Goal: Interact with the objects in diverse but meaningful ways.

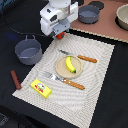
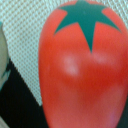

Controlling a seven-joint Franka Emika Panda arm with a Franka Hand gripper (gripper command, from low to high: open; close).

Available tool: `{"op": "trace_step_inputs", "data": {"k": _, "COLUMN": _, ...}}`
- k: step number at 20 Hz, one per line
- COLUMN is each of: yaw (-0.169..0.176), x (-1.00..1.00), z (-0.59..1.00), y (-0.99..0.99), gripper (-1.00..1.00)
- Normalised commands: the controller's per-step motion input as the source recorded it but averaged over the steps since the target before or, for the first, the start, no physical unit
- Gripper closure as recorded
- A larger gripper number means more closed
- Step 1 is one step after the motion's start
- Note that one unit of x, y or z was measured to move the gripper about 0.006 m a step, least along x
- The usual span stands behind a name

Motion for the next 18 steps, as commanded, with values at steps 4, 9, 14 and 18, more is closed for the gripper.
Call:
{"op": "trace_step_inputs", "data": {"k": 4, "yaw": 0.000, "x": 0.17, "z": -0.07, "y": 0.09, "gripper": 1.00}}
{"op": "trace_step_inputs", "data": {"k": 9, "yaw": 0.000, "x": 0.31, "z": 0.14, "y": 0.08, "gripper": 1.00}}
{"op": "trace_step_inputs", "data": {"k": 14, "yaw": 0.000, "x": 0.22, "z": 0.83, "y": 0.03, "gripper": 1.00}}
{"op": "trace_step_inputs", "data": {"k": 18, "yaw": 0.000, "x": 0.07, "z": 1.00, "y": 0.08, "gripper": 1.00}}
